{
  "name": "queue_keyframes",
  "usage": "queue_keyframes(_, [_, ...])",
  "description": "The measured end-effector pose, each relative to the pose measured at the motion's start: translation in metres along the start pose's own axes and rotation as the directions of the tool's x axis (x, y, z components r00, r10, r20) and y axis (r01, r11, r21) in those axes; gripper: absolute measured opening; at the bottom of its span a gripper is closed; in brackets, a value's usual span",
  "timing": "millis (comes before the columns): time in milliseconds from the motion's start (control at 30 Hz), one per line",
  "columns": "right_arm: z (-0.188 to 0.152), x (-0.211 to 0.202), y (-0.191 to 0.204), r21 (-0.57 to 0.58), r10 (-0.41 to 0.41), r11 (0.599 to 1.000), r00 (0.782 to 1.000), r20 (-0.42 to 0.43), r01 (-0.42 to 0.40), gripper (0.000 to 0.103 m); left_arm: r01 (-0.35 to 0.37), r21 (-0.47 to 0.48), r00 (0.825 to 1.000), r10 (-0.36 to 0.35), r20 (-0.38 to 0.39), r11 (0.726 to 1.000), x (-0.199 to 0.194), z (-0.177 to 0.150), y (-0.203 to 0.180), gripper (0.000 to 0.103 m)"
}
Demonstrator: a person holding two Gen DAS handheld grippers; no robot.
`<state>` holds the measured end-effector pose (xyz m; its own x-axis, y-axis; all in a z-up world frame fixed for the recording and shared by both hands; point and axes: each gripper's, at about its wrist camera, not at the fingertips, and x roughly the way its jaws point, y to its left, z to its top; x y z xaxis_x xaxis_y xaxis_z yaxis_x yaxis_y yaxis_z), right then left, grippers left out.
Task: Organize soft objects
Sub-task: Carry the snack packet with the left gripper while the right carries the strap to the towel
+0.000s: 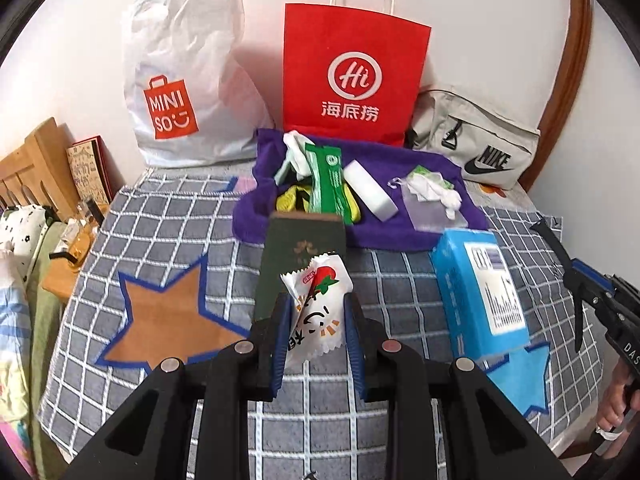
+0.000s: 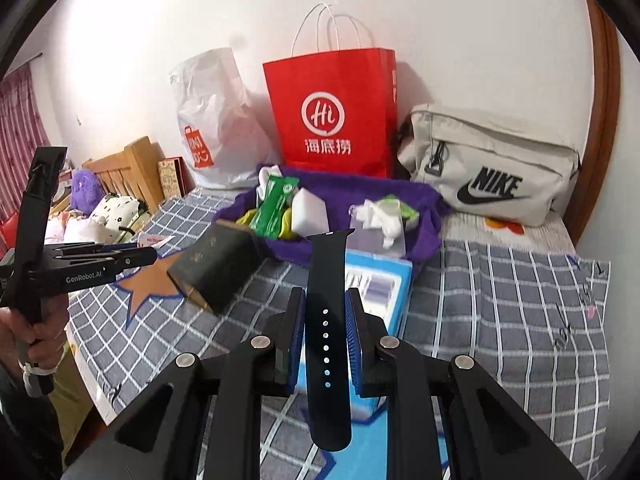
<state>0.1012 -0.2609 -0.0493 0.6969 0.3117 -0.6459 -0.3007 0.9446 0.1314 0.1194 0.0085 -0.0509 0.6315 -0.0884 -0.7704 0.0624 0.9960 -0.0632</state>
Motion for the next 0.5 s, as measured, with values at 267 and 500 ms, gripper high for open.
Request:
queue_keyframes(267, [0.031,0.018,-0.006,0.000,0.002,1.000,1.000,0.020,-0.002,0.020,-0.007,-0.012,1.000,0.008,0.014,1.000,0.012,0.031,0.004,0.025])
queue_keyframes(500, [0.053,0.028,-0.013,-0.004,0.001,1.000,0.999,0.032,-0.001,0.020,-0.007,-0.016,1.000,0.007,0.023,1.000,0.024,0.055,0.007,0.025])
